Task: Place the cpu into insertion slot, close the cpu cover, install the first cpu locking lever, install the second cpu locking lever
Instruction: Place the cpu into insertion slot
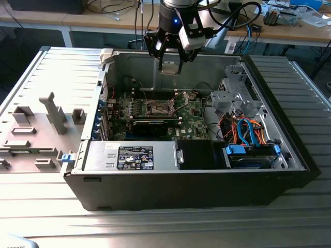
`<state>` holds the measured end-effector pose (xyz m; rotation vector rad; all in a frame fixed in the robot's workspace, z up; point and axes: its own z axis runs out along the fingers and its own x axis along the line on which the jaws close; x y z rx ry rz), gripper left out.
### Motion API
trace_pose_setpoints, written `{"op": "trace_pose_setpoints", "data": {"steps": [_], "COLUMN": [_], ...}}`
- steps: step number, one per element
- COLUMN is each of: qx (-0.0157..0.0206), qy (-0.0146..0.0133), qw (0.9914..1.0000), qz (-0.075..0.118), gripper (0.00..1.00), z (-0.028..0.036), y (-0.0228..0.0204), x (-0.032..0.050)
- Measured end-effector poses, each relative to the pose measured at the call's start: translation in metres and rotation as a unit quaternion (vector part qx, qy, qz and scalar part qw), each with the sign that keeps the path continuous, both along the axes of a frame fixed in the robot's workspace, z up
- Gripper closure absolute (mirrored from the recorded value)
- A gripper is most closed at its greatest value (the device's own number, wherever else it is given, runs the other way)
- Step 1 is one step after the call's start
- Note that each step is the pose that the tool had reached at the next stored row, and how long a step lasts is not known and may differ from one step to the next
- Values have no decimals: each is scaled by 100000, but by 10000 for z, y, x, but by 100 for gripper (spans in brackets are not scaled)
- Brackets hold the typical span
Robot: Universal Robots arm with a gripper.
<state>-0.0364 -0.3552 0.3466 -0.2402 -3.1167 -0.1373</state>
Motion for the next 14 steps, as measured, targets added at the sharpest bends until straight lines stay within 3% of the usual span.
{"op": "trace_pose_setpoints", "data": {"steps": [14], "qx": [0], "qy": [-3], "qw": [99999], "qz": [-328], "gripper": [46], "z": [0], "y": [0], "x": [0]}}
